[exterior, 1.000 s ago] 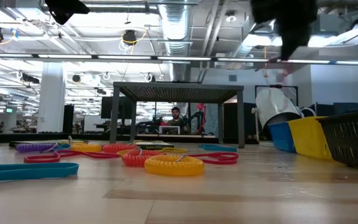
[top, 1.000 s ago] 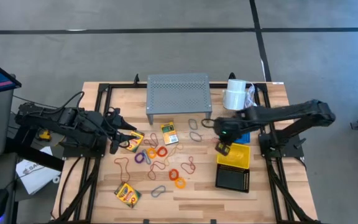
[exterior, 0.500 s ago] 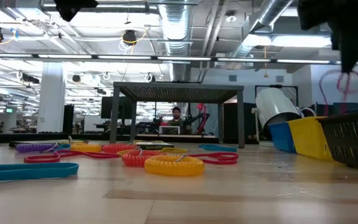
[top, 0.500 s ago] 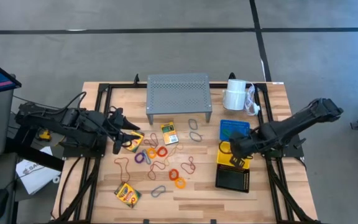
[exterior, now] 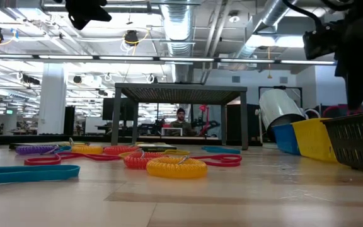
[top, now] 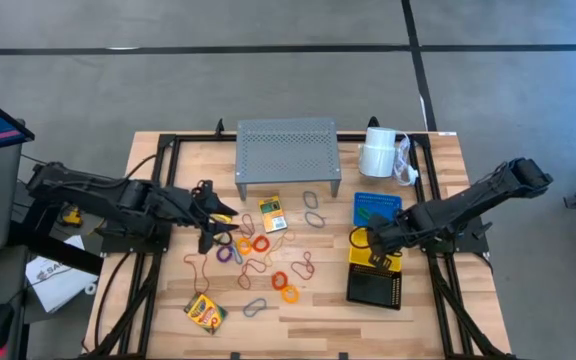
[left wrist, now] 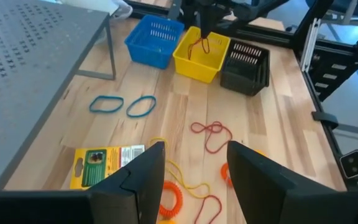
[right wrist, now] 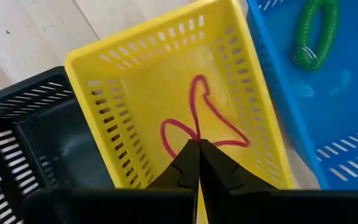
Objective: Pick & Place Office Desk Supplies
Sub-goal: Put the red rubber band into the yellow basket, then put the crayon box into the black basket
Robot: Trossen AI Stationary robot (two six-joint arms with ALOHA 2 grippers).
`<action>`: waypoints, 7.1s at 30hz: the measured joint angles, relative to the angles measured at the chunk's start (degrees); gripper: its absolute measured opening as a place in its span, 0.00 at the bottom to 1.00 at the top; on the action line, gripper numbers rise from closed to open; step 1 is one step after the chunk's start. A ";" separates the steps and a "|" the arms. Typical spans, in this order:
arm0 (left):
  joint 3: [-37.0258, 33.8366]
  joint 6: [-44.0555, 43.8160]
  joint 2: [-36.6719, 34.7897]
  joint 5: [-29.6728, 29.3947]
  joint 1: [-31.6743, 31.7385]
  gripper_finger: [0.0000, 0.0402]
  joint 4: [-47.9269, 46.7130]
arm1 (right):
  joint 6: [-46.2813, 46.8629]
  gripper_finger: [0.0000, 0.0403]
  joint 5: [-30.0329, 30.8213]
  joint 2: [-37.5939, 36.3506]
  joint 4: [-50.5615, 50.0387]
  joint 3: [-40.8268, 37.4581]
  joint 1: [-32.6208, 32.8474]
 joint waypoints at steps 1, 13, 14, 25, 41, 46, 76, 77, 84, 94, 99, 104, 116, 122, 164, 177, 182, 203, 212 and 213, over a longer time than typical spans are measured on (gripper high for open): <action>0.00 0.00 0.30 0.02 0.00 0.42 0.07 | 0.00 0.00 0.01 0.00 0.18 -0.10 0.00; 0.00 0.15 -0.47 0.20 2.55 0.42 -0.29 | 0.37 0.18 1.37 0.00 0.42 -0.41 0.43; 0.00 0.20 -0.56 0.20 3.00 0.42 -0.19 | 0.37 0.21 0.97 0.00 0.44 -0.41 0.44; -0.02 5.98 -1.18 3.67 7.30 0.42 -2.48 | 4.84 0.58 -0.50 0.00 -0.05 -0.39 0.90; 9.21 24.29 6.88 6.59 11.72 0.47 -28.19 | 4.73 0.46 -0.28 -0.15 0.62 -0.28 0.92; 11.37 27.73 14.40 2.02 14.90 0.51 -34.74 | 5.18 0.43 -0.09 -0.15 2.81 -0.28 0.92; -5.02 42.16 23.72 12.07 31.32 0.53 -21.47 | 19.71 0.35 19.34 -4.35 -6.25 14.16 14.38; -5.79 42.16 23.72 12.07 31.32 0.53 -19.62 | 19.69 0.35 19.53 -4.33 -6.67 14.73 14.38; -9.71 42.16 23.85 12.22 31.30 0.53 -12.87 | 19.73 0.35 19.50 -4.17 -7.35 16.66 14.38; -14.59 42.03 23.85 12.27 31.30 0.53 -5.58 | 19.73 0.35 19.50 -4.15 -6.11 16.92 14.38; -15.35 43.04 23.78 15.54 31.36 0.53 -4.48 | 19.79 0.35 19.48 -4.15 -5.40 16.92 14.38; -15.89 43.59 23.79 20.22 31.32 0.50 -4.77 | 20.19 0.35 19.45 -4.15 -4.78 16.92 14.38; -16.10 43.84 23.94 26.46 35.09 0.31 -6.59 | 20.17 0.35 19.02 -4.15 -3.89 16.92 14.38; -16.07 45.11 23.91 26.17 35.65 0.22 -6.65 | 20.17 0.35 18.99 -4.15 -3.01 16.92 14.38; -9.65 41.23 12.94 23.58 35.47 0.00 -20.36 | 13.96 0.35 28.23 -4.15 6.19 17.96 10.97; -2.57 35.98 5.23 24.35 30.58 0.00 -26.49 | 11.73 0.39 32.30 -2.69 14.02 15.92 4.59; 0.91 31.49 5.28 24.33 26.62 0.00 -27.74 | 4.56 0.49 30.41 -0.29 22.06 15.96 1.08; 15.54 23.47 5.52 23.58 16.39 0.00 -15.80 | -18.53 0.61 8.43 16.98 59.75 18.16 -10.50; 15.56 23.45 9.10 23.58 16.50 0.00 -8.28 | -24.23 0.61 6.78 22.90 55.70 28.08 -10.95; 15.56 23.43 9.42 23.58 16.50 0.00 -8.00 | -24.82 0.61 6.80 23.15 54.37 28.78 -10.93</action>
